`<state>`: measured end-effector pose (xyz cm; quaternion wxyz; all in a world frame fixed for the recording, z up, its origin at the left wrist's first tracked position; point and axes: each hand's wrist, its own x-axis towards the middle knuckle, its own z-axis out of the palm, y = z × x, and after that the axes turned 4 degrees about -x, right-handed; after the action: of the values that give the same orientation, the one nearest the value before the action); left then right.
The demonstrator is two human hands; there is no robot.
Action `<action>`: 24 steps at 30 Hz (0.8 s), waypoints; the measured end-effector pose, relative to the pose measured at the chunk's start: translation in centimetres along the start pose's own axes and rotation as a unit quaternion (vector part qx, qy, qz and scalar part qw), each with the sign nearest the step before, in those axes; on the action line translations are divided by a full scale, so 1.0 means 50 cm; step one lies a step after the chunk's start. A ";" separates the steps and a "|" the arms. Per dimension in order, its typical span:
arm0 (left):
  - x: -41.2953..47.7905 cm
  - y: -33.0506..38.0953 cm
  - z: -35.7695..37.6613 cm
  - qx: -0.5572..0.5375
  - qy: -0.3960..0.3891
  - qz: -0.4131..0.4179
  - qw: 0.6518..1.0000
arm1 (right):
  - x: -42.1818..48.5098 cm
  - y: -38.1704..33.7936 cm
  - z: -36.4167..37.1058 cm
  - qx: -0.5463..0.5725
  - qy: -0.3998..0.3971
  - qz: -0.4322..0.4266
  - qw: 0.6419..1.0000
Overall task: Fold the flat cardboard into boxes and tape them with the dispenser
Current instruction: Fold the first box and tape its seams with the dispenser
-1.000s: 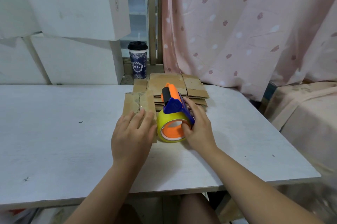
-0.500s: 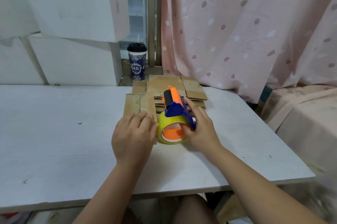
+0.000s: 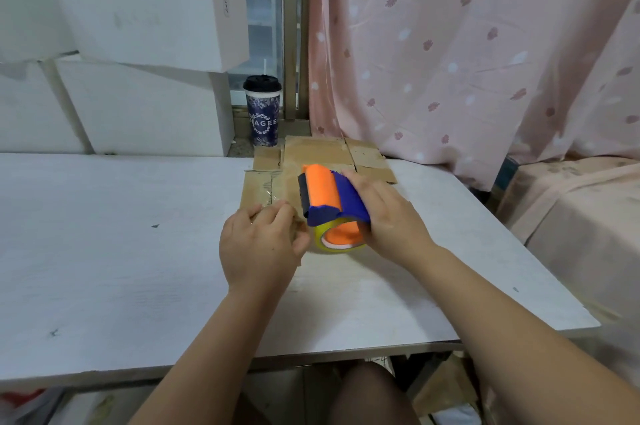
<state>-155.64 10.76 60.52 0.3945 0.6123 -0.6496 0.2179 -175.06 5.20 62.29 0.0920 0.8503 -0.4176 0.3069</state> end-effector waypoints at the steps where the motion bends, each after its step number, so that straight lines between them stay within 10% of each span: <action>1: -0.001 -0.002 0.001 0.003 -0.001 0.003 1.000 | -0.003 0.007 0.001 -0.010 -0.005 0.004 1.000; 12: -0.011 -0.014 0.020 0.023 0.043 0.022 0.999 | -0.026 0.048 -0.012 0.183 0.024 0.151 0.971; 24: -0.008 -0.006 0.016 0.025 0.031 0.000 0.999 | -0.015 0.036 -0.016 -0.058 -0.073 0.017 0.995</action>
<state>-155.58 10.37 59.68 0.3992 0.6149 -0.6313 0.2530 -177.16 4.86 62.29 0.1056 0.8564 -0.4546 0.2207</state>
